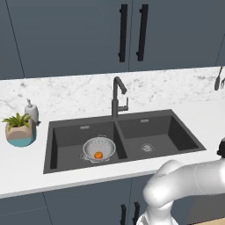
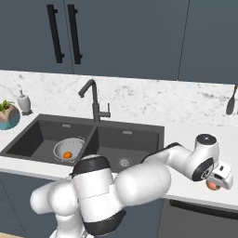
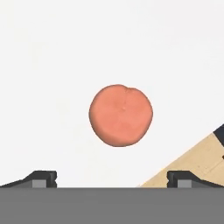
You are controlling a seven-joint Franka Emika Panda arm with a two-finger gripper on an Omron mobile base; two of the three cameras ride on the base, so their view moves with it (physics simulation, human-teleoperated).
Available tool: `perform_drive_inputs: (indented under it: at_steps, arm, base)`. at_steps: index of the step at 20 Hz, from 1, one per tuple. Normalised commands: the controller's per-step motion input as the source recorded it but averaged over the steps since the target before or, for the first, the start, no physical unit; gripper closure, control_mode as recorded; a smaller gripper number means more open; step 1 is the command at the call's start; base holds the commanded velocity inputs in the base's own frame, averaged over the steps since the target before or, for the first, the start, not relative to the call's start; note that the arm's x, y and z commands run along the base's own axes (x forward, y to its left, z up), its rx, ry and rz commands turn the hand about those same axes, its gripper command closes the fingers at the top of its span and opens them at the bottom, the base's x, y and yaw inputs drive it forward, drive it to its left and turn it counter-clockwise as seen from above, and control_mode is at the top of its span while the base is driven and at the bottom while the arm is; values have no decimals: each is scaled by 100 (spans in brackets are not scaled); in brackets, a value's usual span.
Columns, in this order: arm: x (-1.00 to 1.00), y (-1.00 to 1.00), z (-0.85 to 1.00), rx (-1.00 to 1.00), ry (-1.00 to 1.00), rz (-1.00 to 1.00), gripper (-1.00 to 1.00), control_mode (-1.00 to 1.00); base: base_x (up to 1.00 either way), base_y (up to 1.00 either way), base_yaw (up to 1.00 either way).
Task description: Put the colander in the sink, put the tangerine, peach in the colander, and turn on the sink faucet and pour water over the colander.
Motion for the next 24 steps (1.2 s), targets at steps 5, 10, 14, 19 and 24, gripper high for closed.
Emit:
perform_drive_inputs:
  at_steps: [5, 10, 14, 19, 24]
  arm:
    - [2, -16, -23, 0, 0, 0, -100, -100]
    - [12, 0, -23, 2, 1, 0, -100, -100]
    - [22, 0, -20, 1, 0, 1, -100, -100]
    - [21, -20, -23, 0, 0, 0, -100, -100]
    - [1, -23, -31, 0, 0, 0, -100, -100]
  base:
    - [0, 0, 0]
    - [0, 0, 0]
    - [0, 0, 0]
    - [0, 0, 0]
    - [0, 0, 0]
